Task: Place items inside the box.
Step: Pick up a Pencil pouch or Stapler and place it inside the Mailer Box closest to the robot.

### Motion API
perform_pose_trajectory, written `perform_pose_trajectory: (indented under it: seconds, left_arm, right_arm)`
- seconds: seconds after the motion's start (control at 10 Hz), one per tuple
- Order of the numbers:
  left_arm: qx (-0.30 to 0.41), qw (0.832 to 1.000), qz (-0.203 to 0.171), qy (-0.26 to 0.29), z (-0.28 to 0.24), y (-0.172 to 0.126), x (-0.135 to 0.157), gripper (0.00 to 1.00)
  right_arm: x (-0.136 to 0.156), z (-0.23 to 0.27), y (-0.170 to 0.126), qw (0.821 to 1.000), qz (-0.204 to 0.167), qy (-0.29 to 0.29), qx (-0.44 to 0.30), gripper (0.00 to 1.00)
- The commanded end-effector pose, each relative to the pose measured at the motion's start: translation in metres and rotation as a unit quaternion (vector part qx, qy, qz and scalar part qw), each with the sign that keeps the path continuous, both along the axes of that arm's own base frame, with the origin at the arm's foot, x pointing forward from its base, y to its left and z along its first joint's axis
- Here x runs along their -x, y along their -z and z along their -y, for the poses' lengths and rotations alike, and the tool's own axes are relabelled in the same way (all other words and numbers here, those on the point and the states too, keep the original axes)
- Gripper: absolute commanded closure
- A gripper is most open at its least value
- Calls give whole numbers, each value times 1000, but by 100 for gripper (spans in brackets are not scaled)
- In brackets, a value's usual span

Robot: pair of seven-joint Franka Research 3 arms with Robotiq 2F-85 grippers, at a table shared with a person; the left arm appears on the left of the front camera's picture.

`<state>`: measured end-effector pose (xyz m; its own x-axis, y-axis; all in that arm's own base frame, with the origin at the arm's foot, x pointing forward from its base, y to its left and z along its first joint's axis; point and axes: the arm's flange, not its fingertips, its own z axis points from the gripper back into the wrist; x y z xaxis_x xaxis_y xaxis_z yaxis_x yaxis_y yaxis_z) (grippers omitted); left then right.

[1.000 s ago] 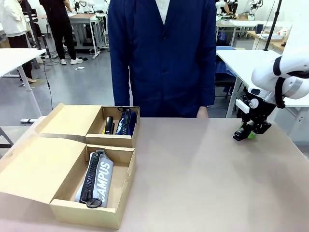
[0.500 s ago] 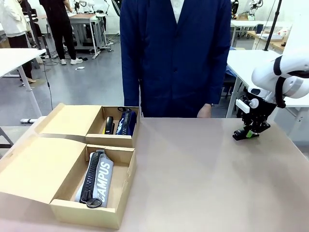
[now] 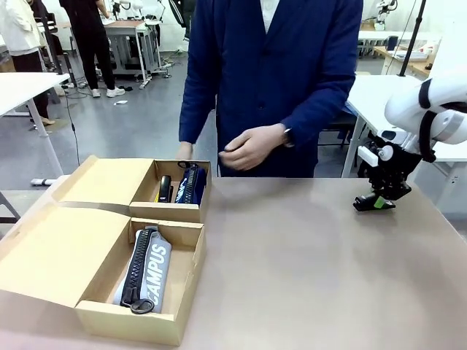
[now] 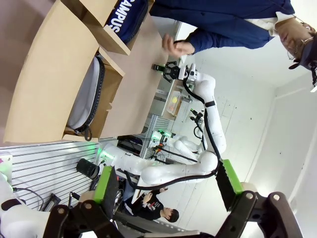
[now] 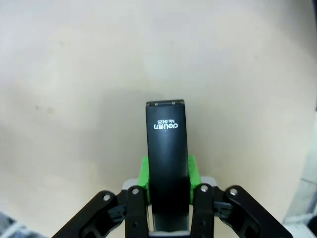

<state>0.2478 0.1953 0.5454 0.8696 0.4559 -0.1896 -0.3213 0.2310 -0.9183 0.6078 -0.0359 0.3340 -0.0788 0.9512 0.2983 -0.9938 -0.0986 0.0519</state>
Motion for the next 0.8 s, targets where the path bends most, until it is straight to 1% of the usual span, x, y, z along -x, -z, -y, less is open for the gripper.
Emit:
perform_pose_trajectory:
  seconds: [0.0, 0.1, 0.2, 0.3, 0.4, 0.5, 0.6, 0.7]
  left_arm:
    - [-3, 1000, 3, 7, -1, 0, 4, 0]
    - [-3, 1000, 3, 7, -1, 0, 4, 0]
    - [-3, 1000, 3, 7, -1, 0, 4, 0]
    - [-3, 1000, 3, 7, -1, 0, 4, 0]
    - [-3, 1000, 3, 7, -1, 0, 4, 0]
    - [-3, 1000, 3, 7, -1, 0, 4, 0]
    - [-3, 1000, 3, 7, -1, 0, 4, 0]
    - [-3, 1000, 3, 7, -1, 0, 4, 0]
  right_arm:
    - [69, -5, -71, 989, -59, 120, -63, 100]
    - [110, -6, -92, 980, -76, 179, -41, 100]
    - [148, -10, -105, 978, -99, 181, -40, 100]
    - [185, -14, -114, 975, -91, 199, -37, 100]
    - [209, -15, -119, 974, -88, 206, -33, 100]
    - [224, -11, -120, 970, -86, 228, -26, 100]
    - [229, -4, -123, 970, -83, 222, -47, 100]
    - [217, -6, -122, 974, -96, 202, -39, 100]
